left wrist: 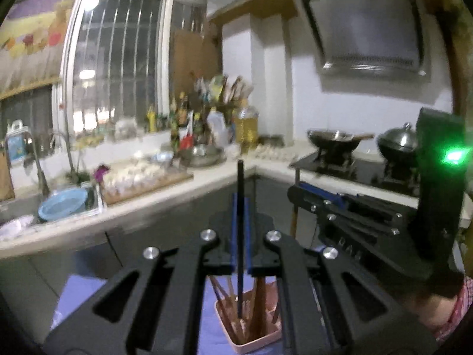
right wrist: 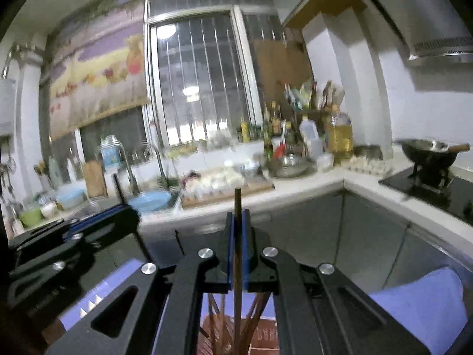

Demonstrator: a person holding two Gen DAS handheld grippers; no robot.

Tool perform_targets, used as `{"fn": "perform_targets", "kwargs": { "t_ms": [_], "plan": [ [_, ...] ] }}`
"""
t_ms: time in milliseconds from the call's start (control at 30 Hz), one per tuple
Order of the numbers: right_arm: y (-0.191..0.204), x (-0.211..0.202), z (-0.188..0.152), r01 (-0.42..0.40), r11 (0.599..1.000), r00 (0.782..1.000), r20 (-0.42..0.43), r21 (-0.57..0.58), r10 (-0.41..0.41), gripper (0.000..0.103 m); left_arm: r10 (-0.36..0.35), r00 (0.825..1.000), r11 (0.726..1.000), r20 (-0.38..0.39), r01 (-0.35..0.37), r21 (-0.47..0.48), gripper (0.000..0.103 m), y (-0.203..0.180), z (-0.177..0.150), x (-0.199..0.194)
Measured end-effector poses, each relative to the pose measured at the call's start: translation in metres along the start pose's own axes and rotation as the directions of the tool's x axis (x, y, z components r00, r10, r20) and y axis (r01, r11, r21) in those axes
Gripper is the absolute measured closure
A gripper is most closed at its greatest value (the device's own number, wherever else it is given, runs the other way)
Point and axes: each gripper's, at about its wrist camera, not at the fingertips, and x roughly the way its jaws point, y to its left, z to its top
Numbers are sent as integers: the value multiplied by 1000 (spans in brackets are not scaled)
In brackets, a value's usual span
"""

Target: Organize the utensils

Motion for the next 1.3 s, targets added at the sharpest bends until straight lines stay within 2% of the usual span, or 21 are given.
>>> {"fn": "perform_targets", "kwargs": {
  "t_ms": [233, 400, 467, 500, 533, 567, 600, 633, 700, 767, 800, 867, 933, 1033, 1100, 1133, 1233, 1300],
  "plan": [
    [-6, 37, -63, -9, 1000, 995, -100, 7, 10, 98, 3, 996, 999, -85, -6, -36, 99, 11, -58, 43],
    [-8, 43, -82, -48, 997, 979, -195, 62, 60, 96, 27, 983, 999, -181, -33, -29, 99, 8, -81, 52],
    [-7, 41, -79, -48, 995, 967, -245, 87, 68, 92, 36, 981, 999, -190, -43, -33, 99, 9, -74, 45],
    [-6, 36, -75, -52, 994, 966, -246, 96, 74, 83, 41, 981, 998, -187, -48, -37, 99, 10, -69, 40],
    [-5, 30, -70, -55, 993, 969, -235, 102, 78, 71, 50, 983, 997, -177, -58, -43, 94, 11, -60, 31],
    [-3, 18, -63, -59, 993, 976, -202, 105, 79, 64, 58, 985, 997, -162, -67, -48, 80, 11, -55, 21],
    [-1, 3, -55, -63, 993, 984, -160, 101, 79, 55, 71, 988, 996, -140, -79, -52, 72, 12, -50, 11],
    [3, -12, -47, -72, 993, 989, -122, 96, 83, 52, 88, 989, 994, -115, -95, -58, 59, 13, -44, 1],
    [9, -37, -36, -97, 990, 991, -83, 102, 105, 51, 103, 993, 991, -58, -108, -80, 56, 15, -31, -29],
    [11, -64, -31, -122, 985, 990, -55, 121, 130, 50, 95, 995, 990, -35, -98, -103, 56, 15, -27, -52],
    [13, -81, -34, -137, 982, 989, -44, 130, 144, 48, 89, 996, 989, -23, -91, -119, 52, 15, -29, -66],
    [15, -106, -45, -159, 977, 986, -35, 143, 165, 40, 76, 997, 986, -7, -76, -149, 25, 14, -42, -91],
    [13, -135, -76, -186, 968, 981, -24, 170, 193, 27, 90, 996, 982, -16, -91, -163, 17, 11, -64, -109],
    [12, -158, -125, -165, 965, 982, -59, 204, 180, 22, 172, 980, 971, -99, -185, -150, 16, 3, -107, -121],
    [10, -167, -168, -134, 956, 976, -134, 260, 173, 22, 234, 956, 957, -177, -258, -129, 16, -3, -139, -124],
    [8, -167, -186, -121, 947, 967, -180, 298, 180, 22, 242, 951, 955, -193, -268, -123, 15, -5, -146, -124],
    [11, -165, -218, -91, 936, 938, -287, 341, 196, 22, 287, 929, 946, -234, -314, -84, 13, -14, -171, -129],
    [15, -169, -224, -73, 942, 938, -298, 328, 176, 22, 298, 925, 944, -237, -323, -74, 9, -18, -177, -132]
  ]
}}
